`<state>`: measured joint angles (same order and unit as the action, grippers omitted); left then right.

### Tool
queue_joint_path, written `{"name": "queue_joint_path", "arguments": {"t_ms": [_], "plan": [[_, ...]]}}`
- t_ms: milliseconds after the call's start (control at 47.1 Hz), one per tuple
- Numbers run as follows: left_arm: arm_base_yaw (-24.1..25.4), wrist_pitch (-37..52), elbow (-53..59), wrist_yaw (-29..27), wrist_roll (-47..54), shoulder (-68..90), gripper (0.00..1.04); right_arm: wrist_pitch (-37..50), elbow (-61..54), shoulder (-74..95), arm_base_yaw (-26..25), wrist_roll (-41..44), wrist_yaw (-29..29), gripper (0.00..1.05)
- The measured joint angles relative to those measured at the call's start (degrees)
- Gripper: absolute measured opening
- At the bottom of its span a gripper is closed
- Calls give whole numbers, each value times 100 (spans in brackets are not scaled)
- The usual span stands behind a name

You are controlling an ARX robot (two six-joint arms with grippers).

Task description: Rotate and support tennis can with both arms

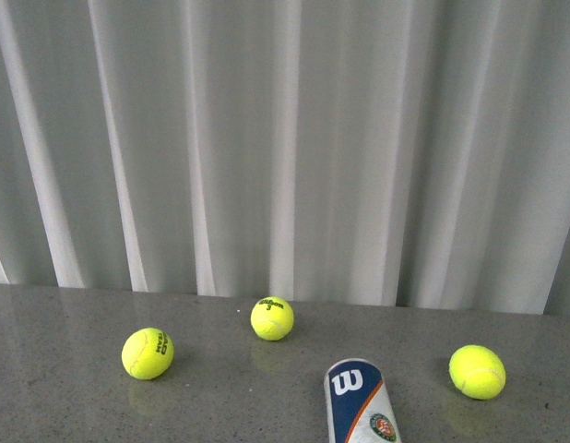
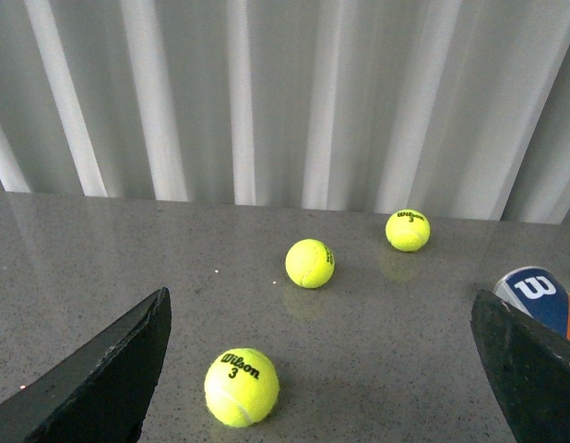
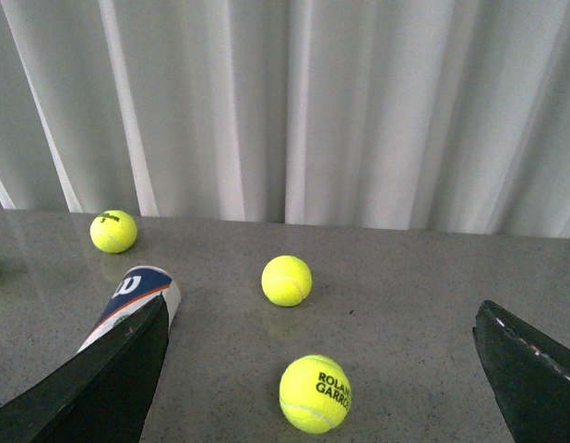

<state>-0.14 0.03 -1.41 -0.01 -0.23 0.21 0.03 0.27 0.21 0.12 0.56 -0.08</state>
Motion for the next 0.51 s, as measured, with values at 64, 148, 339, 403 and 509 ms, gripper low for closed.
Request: {"name": "queue_joint_path", "arguments": {"t_ms": [64, 148, 339, 403, 509], "plan": [[0, 0, 0, 0, 0, 0, 98, 0, 0, 0, 0, 0, 0, 98], [0, 0, 0, -2, 0, 0, 98, -708, 291, 376, -98, -131, -520, 98], [0, 0, 0, -2, 0, 0, 98, -896, 1196, 2566, 138, -533, -761, 98], [0, 0, 0, 0, 0, 0, 98, -793, 1565, 3418, 339, -702, -756, 98], [0, 0, 2, 0, 0, -2, 98, -476, 2114, 4809, 625, -979, -734, 98]]}}
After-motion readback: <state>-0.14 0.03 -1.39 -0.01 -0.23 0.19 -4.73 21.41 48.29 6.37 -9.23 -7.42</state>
